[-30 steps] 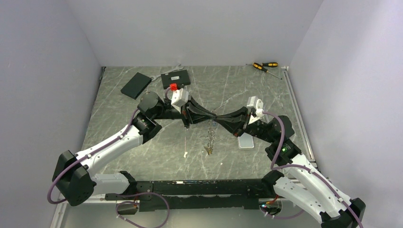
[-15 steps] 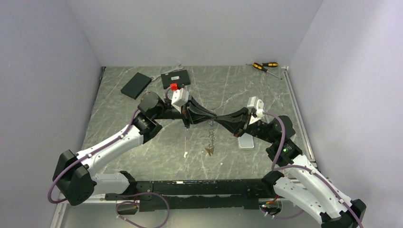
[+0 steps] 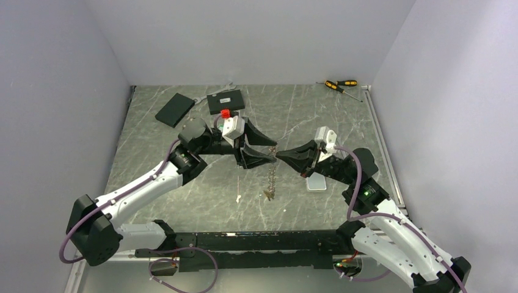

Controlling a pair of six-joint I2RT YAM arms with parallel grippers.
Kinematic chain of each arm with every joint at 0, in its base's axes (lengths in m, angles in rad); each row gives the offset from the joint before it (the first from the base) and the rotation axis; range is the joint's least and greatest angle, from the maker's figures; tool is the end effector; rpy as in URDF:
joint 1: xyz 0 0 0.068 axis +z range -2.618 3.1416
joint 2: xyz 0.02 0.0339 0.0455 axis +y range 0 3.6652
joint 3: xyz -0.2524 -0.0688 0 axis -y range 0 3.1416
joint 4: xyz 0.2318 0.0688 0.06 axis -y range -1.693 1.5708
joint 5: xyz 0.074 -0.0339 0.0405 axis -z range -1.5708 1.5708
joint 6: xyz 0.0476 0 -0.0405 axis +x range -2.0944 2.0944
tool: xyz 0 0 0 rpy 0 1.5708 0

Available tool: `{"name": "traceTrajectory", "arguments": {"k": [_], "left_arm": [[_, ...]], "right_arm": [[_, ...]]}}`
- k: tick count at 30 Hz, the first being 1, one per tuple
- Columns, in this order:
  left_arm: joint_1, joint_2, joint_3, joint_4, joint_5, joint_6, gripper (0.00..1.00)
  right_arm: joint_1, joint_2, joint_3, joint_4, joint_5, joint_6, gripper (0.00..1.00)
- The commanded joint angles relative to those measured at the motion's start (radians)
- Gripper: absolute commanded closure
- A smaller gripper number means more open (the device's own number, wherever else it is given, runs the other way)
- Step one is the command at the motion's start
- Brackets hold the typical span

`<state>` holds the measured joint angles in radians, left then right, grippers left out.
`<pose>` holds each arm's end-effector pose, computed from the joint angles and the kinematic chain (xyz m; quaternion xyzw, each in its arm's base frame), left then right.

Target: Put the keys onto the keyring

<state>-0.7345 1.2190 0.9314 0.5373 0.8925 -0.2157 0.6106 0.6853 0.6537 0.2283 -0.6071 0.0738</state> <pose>0.1777 -0.2105 0.3679 0.4714 0.4475 -0.5613 0.5123 0.1230 0.1192 0.3480 -0.3833 0.5223 0.4262 0.6314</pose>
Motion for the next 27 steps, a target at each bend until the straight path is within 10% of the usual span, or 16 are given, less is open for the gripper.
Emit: {"name": "traceTrajectory", "arguments": {"k": [1, 12, 27], "left_arm": [[-0.003, -0.077, 0.055, -0.138, -0.015, 0.119, 0.42], [-0.003, -0.176, 0.132, -0.571, -0.113, 0.482, 0.53], [-0.003, -0.088, 0.126, -0.466, -0.053, 0.435, 0.63]], "right_arm": [[0.004, -0.019, 0.063, 0.007, -0.010, -0.064, 1.00], [0.006, -0.027, 0.076, -0.093, -0.016, -0.300, 1.00], [0.005, -0.017, 0.085, -0.078, -0.087, -0.264, 1.00]]}}
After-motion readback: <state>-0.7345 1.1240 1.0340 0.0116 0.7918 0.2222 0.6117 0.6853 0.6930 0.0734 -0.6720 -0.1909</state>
